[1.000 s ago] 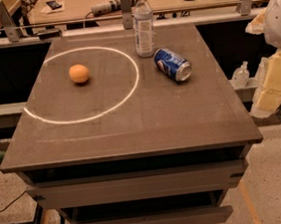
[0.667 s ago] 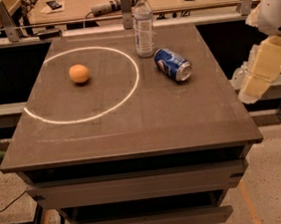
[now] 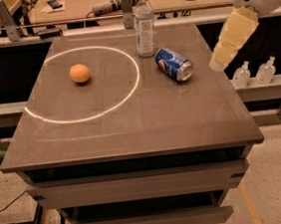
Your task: Place pepsi can upright
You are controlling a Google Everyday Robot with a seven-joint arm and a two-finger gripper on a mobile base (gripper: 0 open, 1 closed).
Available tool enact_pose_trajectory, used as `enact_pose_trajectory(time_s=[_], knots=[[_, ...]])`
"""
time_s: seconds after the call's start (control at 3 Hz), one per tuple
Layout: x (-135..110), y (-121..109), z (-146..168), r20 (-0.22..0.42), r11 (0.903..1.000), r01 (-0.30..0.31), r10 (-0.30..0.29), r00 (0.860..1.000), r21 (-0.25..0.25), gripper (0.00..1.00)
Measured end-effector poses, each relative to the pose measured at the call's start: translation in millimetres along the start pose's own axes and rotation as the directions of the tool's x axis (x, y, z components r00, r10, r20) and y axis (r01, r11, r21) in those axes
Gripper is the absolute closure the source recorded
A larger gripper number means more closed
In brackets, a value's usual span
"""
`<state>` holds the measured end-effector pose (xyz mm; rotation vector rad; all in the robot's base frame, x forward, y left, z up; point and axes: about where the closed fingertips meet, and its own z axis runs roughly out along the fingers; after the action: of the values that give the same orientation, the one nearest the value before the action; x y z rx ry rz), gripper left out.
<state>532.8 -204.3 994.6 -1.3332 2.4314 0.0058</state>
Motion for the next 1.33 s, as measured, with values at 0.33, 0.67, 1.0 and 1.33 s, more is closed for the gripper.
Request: enact_pose_trajectory(time_s=[0.33, 0.67, 1.0, 1.33], knots=[[-23, -23, 23, 0.001, 0.9939, -0.105, 0.105, 0.994, -0.035, 0.0], [-36, -53, 53, -0.02, 0.9618, -0.272, 0.272, 0.962, -0.029, 0.0], [-46, -80, 81, -0.074, 0.9211, -0.389, 0.389, 0.918, 0.012, 0.0], [-67, -96, 109, -0.122, 0.905, -0.424, 0.425, 0.897, 0.041, 0.0]])
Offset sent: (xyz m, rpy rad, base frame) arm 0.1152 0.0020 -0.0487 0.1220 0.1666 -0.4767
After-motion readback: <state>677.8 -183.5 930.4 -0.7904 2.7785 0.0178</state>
